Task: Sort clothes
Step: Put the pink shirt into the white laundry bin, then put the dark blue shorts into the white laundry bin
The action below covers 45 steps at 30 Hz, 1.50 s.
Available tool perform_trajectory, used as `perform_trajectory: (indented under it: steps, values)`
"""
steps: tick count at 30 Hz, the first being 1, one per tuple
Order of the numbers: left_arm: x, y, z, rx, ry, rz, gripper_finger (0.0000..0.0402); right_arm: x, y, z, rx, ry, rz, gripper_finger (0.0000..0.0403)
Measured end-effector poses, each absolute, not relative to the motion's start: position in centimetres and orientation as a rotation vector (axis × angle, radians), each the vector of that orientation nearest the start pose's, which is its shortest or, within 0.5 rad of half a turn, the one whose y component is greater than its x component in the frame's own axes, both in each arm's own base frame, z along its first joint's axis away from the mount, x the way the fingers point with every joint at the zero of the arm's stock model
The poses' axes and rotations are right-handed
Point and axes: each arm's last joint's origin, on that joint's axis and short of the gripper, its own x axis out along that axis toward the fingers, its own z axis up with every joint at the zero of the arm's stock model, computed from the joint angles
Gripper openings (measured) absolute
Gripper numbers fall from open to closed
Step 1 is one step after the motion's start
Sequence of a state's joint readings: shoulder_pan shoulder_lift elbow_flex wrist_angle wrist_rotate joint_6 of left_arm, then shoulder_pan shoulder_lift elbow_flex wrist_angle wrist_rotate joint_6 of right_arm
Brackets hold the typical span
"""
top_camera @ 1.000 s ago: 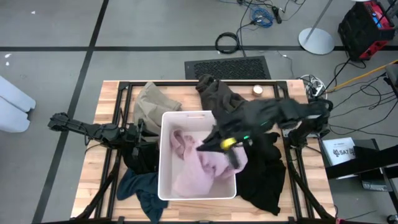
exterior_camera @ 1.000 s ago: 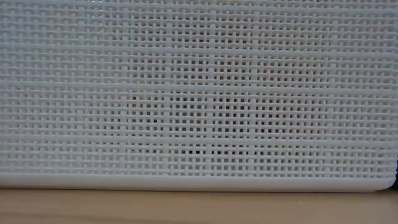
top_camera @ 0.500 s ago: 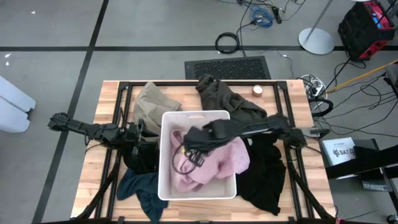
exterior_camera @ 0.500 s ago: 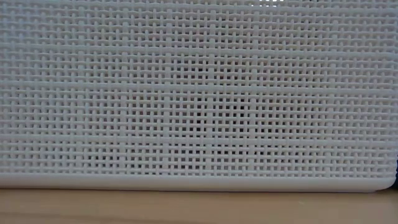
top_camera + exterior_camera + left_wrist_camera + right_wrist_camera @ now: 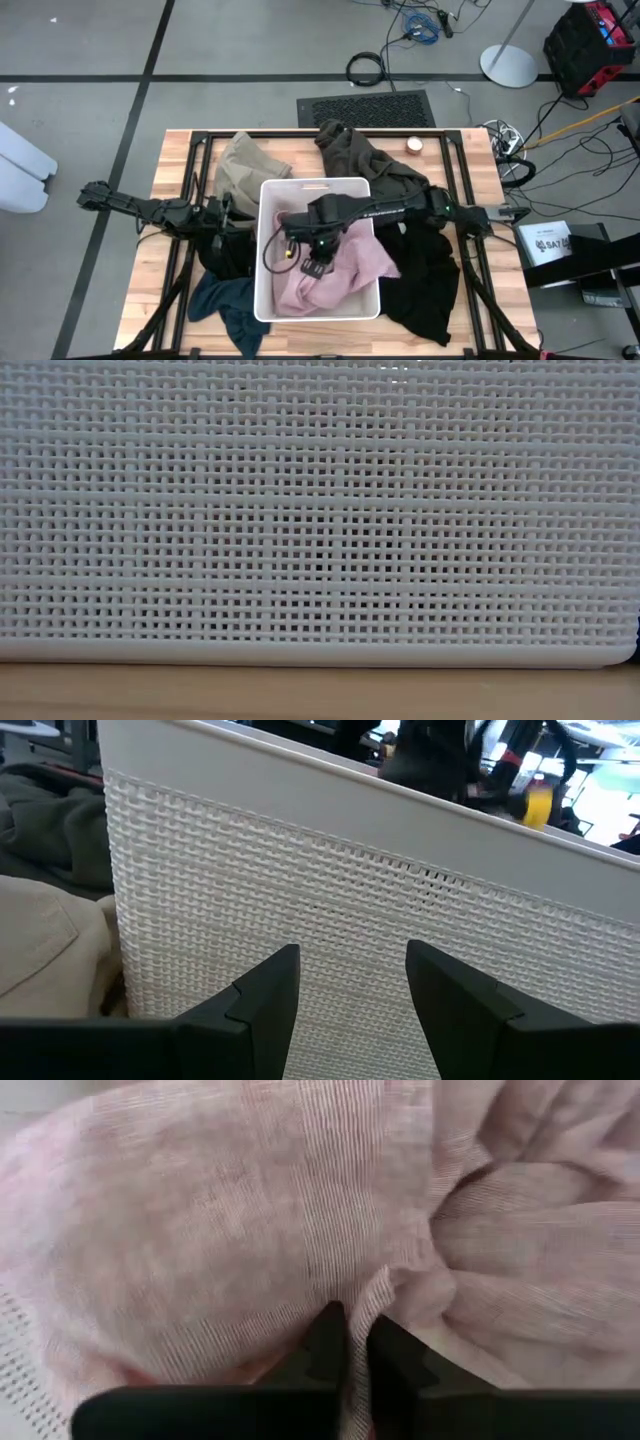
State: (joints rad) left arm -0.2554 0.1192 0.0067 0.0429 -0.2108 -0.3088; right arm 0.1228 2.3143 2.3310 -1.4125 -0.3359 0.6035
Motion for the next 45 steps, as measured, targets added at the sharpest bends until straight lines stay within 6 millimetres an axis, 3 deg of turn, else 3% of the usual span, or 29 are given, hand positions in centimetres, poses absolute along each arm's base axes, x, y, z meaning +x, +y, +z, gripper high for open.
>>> perform_trajectory:
  steps: [6,14,18,23,31,39,45]
  values:
    - [10.2,-2.0,16.0,-0.292,0.074,-0.034,0.0193,44.7,5.2,30.4,0.664,1.346,-0.023,0.0027]
    - [10.2,-2.0,16.0,-0.285,0.074,-0.034,0.0193,41.2,4.4,38.0,0.633,1.084,0.034,0.0027]
    - [10.2,-2.0,16.0,-0.283,0.074,-0.034,0.0193,37.9,5.0,42.2,0.483,0.93,-0.009,0.0027]
    - [10.2,-2.0,16.0,-0.256,0.073,-0.034,0.0193,35.0,6.3,45.2,0.253,0.774,-0.089,0.0027]
    - [10.2,-2.0,16.0,-0.232,0.071,-0.027,0.0193,33.7,8.3,45.7,0.148,0.772,-0.048,0.0027]
    - [10.2,-2.1,16.2,-0.183,0.062,-0.063,0.0193,33.2,9.0,45.6,0.013,0.697,-0.358,0.0013]
    - [10.2,-2.3,16.5,-0.19,0.034,-0.118,0.0193,35.3,8.8,44.4,-0.059,0.65,-0.303,0.0002]
